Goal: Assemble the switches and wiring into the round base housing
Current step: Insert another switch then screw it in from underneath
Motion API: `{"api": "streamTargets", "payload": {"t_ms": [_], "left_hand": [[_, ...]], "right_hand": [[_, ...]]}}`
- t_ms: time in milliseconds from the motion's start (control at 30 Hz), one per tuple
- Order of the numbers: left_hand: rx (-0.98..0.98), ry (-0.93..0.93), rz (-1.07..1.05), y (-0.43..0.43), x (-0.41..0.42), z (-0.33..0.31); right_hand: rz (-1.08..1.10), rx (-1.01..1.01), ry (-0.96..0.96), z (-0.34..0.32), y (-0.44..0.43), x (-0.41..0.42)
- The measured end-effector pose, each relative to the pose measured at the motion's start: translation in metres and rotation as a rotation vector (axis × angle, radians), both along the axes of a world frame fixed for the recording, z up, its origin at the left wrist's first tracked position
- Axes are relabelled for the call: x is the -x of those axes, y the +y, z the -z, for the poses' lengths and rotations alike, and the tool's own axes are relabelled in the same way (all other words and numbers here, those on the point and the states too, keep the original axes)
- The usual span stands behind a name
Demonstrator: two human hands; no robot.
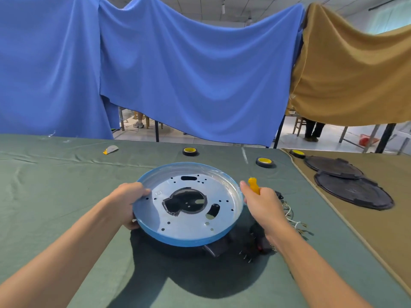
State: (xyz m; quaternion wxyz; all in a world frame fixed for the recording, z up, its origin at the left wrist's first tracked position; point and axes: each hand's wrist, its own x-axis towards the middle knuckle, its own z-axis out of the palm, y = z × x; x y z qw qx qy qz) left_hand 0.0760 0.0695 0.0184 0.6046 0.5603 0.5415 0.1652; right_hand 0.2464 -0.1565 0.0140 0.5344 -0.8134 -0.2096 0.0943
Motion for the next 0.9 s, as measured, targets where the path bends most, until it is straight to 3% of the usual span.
{"api": "streamTargets", "payload": {"t_ms": [233,600,767,900], "left_hand": [[-0.023,0.036,0.092,0.026,0.041,-0.011],[-0.067,0.056,0.126,0.036,0.052,-0.003],[-0.086,0.088,0.156,0.04,0.047,-0.003],[-0.087,0.088,0.169,0.042,0.043,-0.004]], "right_hand": [[-0.099,0.388,-0.297,0.005,-0.029,-0.023],[-0.38,0.852,-0.757,0.023,0.021,0.005],[-0.413,0.922,-0.796,0.019,0.026,0.002],[-0.422,0.888,-0.655,0.003,0.035,-0.019]]}}
